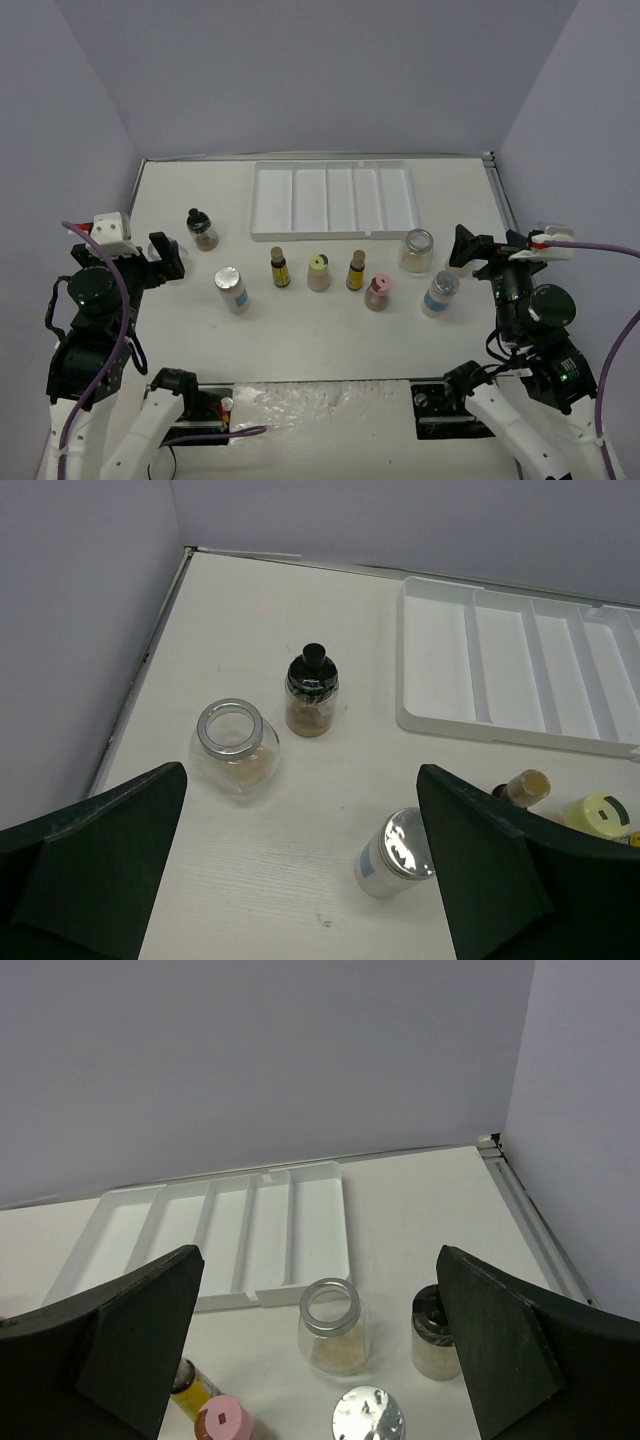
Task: Organize the condiment bottles
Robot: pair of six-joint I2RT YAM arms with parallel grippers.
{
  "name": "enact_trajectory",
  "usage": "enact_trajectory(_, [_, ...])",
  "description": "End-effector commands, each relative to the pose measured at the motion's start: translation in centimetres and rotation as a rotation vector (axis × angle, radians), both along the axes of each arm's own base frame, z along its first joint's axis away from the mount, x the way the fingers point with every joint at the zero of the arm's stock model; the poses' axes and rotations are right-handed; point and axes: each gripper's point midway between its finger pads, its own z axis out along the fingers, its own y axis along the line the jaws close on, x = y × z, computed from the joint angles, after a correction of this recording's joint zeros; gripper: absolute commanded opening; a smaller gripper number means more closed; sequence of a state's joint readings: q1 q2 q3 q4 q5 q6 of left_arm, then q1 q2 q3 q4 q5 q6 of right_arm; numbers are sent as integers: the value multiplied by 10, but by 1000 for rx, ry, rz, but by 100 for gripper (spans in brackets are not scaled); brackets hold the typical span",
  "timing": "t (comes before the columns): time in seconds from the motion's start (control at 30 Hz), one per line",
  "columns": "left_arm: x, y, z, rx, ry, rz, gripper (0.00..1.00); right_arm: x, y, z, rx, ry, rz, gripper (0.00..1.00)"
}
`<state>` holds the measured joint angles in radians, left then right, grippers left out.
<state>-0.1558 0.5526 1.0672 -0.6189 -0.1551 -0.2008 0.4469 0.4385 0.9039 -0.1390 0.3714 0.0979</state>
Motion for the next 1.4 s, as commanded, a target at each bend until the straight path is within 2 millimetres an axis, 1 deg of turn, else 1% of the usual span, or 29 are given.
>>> enact_trajectory(0.0, [11,-5,21,-32,-76,-10,97,4,-4,6,48,-30,-42,100])
enact_trajectory(0.07, [12,-5,19,-31,-70,-10,97,8,-1,-3,62,0,-37,100])
enact_trajectory(0.13, [13,-5,17,-31,-61,-10,97,13,4,-15,65,40,-26,100])
enact_trajectory(0.2, [14,-5,15,-30,-55,-8,97,21,4,-37,81,120,-63,100])
enact_trajectory(0.3, [14,-5,10,-23,-28,-7,97,31,14,-71,79,267,-67,100])
enact_trajectory(0.43, [12,-2,4,-8,7,5,97,35,19,-99,120,379,-94,100])
enact_trajectory(0.53, [10,-2,-6,-3,39,0,97,32,16,-127,157,471,-160,100])
enact_trajectory(0.57, [10,-3,-8,-3,44,-1,97,30,13,-131,170,486,-180,100])
enact_trajectory(0.63, [9,-3,-14,-2,56,-6,97,23,4,-153,172,559,-259,100])
enact_trajectory(0.73, [10,-4,-20,-9,64,-9,97,19,-2,-171,178,600,-320,100])
enact_trajectory(0.83, [12,-8,-24,-23,63,-22,97,20,-4,-188,148,652,-345,100])
enact_trajectory(1.03, [15,-16,-35,-56,88,-49,97,25,-5,-210,160,733,-384,100])
enact_trajectory(1.2, [12,-17,-41,-62,96,-52,97,25,-6,-221,178,767,-408,100])
enact_trajectory(1.37, [11,-17,-39,-64,88,-52,97,22,-14,-235,208,807,-463,92])
